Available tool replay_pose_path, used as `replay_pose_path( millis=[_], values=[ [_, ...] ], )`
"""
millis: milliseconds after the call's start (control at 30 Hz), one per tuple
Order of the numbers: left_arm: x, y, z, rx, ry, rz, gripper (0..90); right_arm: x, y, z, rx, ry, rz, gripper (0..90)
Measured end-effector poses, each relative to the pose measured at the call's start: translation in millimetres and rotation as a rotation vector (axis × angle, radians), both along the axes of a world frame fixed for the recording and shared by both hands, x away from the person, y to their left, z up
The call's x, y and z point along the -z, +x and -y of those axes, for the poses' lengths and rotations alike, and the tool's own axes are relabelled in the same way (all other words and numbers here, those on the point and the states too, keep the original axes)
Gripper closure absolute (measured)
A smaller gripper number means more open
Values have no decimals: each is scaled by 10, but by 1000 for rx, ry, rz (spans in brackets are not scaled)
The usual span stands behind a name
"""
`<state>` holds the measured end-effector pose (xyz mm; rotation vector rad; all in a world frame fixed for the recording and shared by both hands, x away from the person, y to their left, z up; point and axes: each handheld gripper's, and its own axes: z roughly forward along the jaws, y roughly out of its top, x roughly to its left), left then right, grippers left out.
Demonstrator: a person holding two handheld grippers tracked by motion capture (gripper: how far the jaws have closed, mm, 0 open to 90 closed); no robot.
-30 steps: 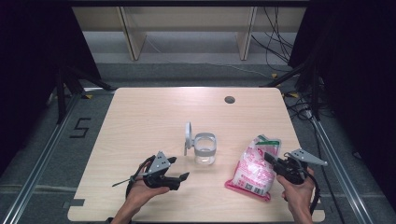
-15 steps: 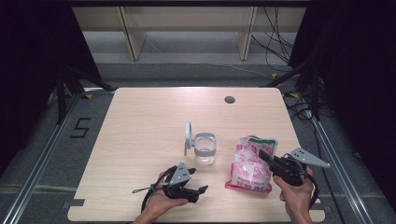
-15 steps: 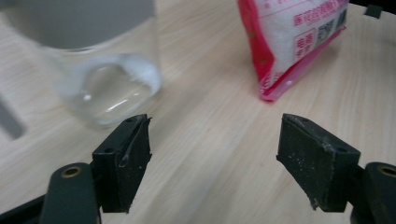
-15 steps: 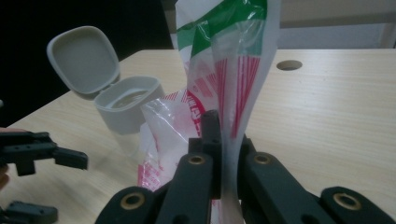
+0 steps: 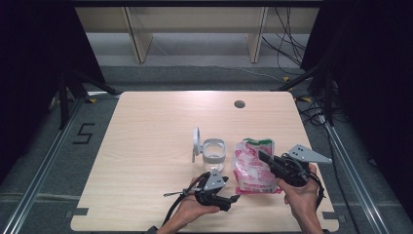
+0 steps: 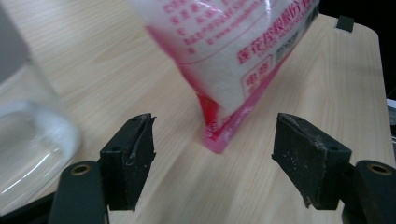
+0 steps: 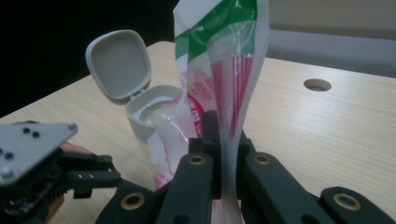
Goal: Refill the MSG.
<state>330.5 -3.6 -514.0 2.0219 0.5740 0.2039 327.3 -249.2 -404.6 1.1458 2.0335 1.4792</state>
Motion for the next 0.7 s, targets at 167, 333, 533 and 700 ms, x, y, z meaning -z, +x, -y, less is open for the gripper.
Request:
replay_pose_path(
  millis=[167, 333, 533, 700],
  values=[
    [23, 76, 49, -6, -11, -6, 295, -116, -5, -94, -22, -20, 20, 900],
    [-3, 105, 139, -26, -35, 20, 312, -239, 32, -168, -43, -21, 49, 900],
    [8, 132, 236, -76, -17, 54, 311, -338, 54, -214, -42, -30, 42, 900],
    [1, 190, 291, -121, -87, 34, 517, -427, 83, -282, -64, -15, 70, 900]
  ],
)
